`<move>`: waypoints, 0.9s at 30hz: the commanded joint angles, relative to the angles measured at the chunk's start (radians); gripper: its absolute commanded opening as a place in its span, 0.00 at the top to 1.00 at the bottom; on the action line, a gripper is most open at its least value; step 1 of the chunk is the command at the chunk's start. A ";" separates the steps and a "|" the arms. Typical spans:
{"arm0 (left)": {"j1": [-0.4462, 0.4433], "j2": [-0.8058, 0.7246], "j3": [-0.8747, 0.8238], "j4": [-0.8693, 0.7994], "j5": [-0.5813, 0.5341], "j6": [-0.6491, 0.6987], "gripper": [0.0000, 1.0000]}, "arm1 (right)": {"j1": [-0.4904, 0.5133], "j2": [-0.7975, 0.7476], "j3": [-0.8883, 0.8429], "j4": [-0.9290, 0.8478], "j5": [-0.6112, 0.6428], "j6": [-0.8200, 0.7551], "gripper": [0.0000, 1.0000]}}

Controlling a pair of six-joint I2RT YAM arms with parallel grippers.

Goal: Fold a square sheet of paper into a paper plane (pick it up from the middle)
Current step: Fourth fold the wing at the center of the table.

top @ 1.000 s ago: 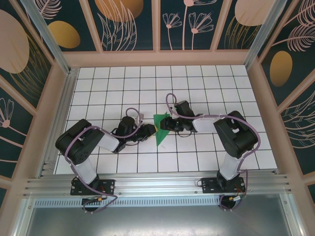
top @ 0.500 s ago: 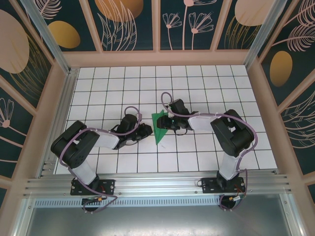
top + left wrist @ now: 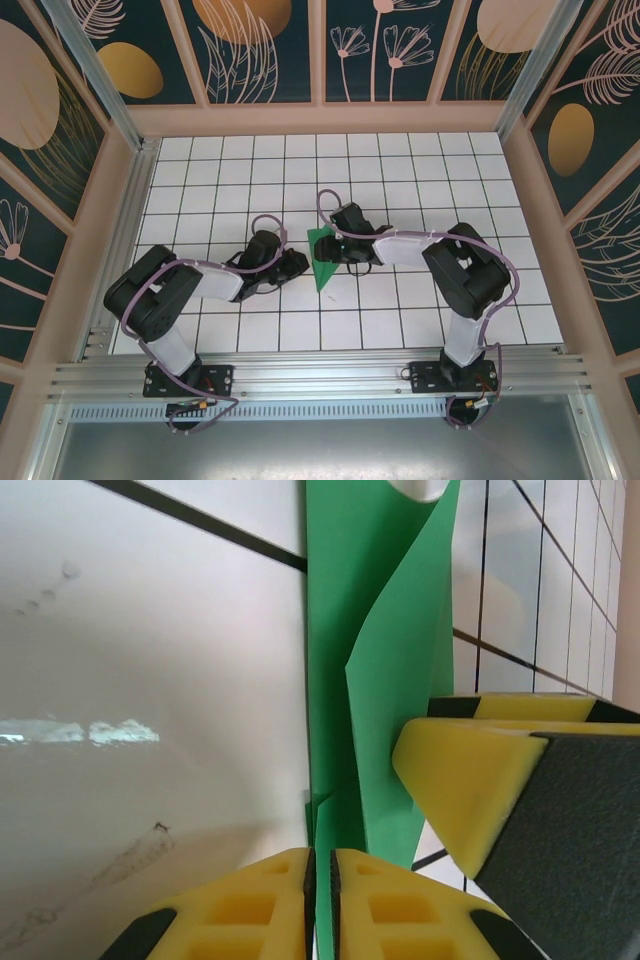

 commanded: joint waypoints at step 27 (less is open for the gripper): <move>-0.014 0.057 -0.086 0.233 0.190 -0.138 0.74 | 0.008 0.161 0.008 -0.275 0.260 0.146 0.47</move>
